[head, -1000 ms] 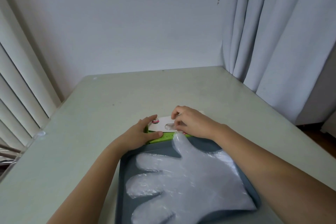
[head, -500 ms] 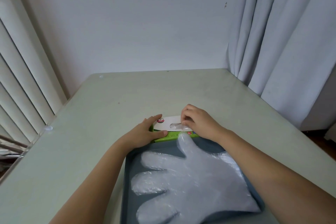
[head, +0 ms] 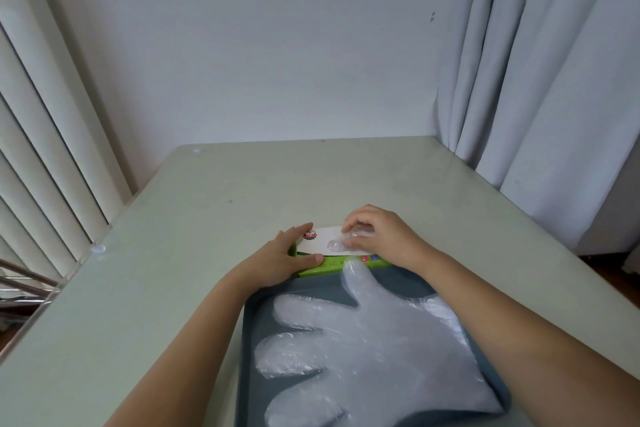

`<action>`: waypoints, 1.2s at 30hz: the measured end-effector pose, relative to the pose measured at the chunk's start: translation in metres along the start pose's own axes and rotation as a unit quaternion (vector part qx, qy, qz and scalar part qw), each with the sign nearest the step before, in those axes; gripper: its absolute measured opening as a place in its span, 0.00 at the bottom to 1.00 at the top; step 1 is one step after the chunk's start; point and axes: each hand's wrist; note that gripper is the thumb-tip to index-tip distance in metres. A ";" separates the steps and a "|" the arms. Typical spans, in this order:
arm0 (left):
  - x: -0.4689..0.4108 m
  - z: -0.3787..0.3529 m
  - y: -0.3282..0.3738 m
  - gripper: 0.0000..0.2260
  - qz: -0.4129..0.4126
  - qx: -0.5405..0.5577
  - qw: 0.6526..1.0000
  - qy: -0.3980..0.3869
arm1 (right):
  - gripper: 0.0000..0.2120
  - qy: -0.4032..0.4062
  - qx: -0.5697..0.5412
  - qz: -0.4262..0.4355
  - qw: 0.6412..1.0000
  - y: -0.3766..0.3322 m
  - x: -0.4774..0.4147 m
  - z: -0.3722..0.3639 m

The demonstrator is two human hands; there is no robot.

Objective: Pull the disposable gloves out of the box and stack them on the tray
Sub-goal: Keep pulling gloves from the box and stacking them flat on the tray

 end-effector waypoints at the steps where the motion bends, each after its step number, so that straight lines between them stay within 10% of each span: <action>1: -0.001 0.000 -0.002 0.32 -0.001 -0.003 1.000 -0.004 | 0.04 0.005 -0.010 -0.002 1.000 0.000 0.001 0.000; 18: -0.005 -0.001 -0.004 0.32 0.006 -0.015 1.000 -0.011 | 0.06 0.266 -0.310 0.027 0.912 -0.069 0.008 0.042; 24: 0.010 0.007 0.021 0.30 -0.002 -0.007 0.999 0.040 | 0.07 0.188 -0.483 -0.031 0.855 -0.100 0.040 0.073; 29: 0.053 0.004 0.066 0.20 -0.113 0.260 0.958 0.053 | 0.07 0.181 -0.518 -0.053 0.834 -0.105 0.082 0.079; 36: 0.097 -0.028 0.102 0.36 -0.160 0.377 0.912 -0.041 | 0.09 0.121 -0.594 -0.104 0.788 -0.111 0.122 0.061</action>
Point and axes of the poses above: each hand's wrist, its own x-axis away from the middle knuckle, its own z-axis out of the back of the hand, y = z × x, and after that the axes turned 4 degrees about -y, right-handed
